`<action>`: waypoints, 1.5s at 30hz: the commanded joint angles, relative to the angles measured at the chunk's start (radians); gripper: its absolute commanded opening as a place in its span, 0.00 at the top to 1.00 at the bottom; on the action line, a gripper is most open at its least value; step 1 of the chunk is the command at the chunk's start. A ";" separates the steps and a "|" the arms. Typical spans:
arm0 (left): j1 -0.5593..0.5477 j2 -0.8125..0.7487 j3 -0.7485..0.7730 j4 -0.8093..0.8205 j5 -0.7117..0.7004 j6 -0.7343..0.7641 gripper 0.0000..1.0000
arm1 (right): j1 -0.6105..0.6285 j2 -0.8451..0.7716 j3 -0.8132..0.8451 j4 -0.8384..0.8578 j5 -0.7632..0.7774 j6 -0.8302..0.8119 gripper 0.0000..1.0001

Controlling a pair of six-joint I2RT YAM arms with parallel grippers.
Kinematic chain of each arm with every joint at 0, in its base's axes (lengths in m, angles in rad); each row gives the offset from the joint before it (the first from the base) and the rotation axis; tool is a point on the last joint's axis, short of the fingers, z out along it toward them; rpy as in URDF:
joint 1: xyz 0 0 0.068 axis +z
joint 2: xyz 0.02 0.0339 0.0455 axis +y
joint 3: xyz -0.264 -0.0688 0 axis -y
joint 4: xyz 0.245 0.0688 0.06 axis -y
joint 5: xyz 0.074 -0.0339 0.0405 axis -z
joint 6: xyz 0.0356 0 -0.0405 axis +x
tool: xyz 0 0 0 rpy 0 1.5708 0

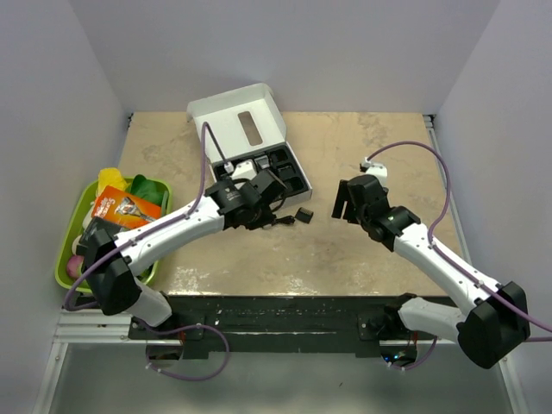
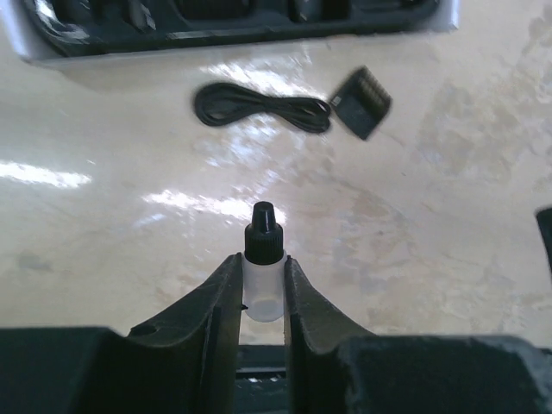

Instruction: Sort the hair-cutting tools

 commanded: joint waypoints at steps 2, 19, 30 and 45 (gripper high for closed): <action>0.131 -0.054 -0.034 -0.015 -0.058 0.168 1.00 | -0.001 -0.029 0.003 0.012 -0.033 0.011 0.24; 0.380 0.173 0.036 0.116 0.067 0.445 0.97 | 0.002 -0.029 -0.037 0.028 -0.065 -0.003 0.24; 0.449 0.260 0.069 0.143 0.083 0.471 0.97 | 0.004 -0.001 -0.066 0.067 -0.077 -0.006 0.24; 0.455 0.265 0.043 0.151 0.106 0.452 0.90 | 0.007 0.016 -0.066 0.076 -0.087 -0.001 0.22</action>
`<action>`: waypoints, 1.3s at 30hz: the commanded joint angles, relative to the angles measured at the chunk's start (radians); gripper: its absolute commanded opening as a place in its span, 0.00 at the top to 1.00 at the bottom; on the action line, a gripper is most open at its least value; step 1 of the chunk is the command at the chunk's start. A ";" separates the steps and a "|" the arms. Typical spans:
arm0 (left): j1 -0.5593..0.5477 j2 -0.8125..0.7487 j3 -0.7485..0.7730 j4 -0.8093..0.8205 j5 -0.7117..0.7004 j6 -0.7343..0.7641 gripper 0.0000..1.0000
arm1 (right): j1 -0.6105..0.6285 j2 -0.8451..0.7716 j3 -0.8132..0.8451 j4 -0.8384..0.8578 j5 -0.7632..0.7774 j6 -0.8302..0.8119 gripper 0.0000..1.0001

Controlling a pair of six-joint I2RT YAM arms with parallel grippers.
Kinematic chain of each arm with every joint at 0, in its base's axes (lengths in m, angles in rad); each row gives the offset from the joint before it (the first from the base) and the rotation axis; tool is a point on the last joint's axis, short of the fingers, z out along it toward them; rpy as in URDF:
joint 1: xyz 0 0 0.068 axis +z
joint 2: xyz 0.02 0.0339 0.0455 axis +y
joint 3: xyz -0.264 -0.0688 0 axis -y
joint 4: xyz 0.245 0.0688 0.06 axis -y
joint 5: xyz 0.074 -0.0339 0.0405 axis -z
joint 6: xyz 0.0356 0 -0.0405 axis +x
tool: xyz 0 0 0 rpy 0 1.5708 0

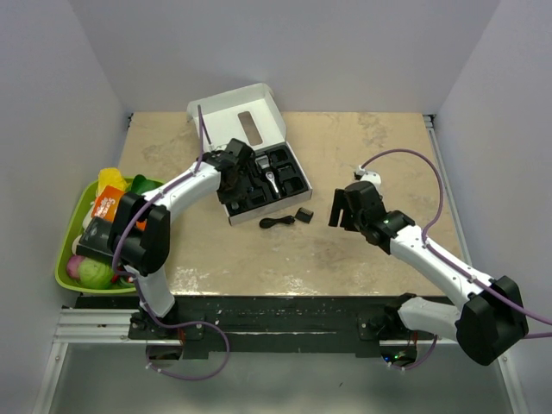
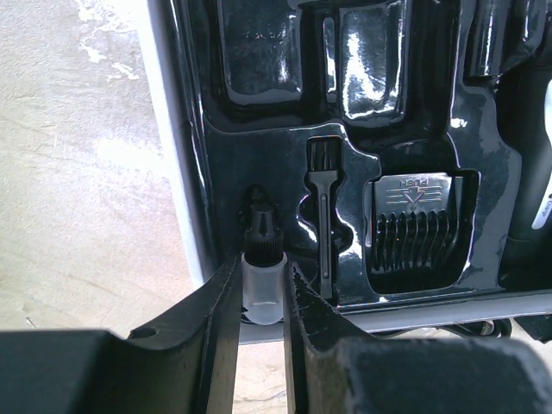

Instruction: Sort the hair-cutting tools

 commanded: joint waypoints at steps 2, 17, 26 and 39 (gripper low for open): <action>0.004 -0.011 0.004 0.033 0.016 -0.004 0.90 | 0.007 -0.002 0.006 0.030 0.000 0.003 0.22; 0.006 -0.023 -0.002 0.019 -0.001 -0.013 0.75 | 0.018 -0.010 -0.006 0.031 -0.006 0.011 0.18; 0.018 -0.034 -0.044 0.026 -0.001 -0.020 0.66 | 0.021 -0.011 -0.009 0.037 -0.011 0.015 0.17; 0.023 -0.051 -0.014 0.010 0.007 -0.013 0.57 | 0.032 -0.010 0.001 0.033 -0.009 0.015 0.17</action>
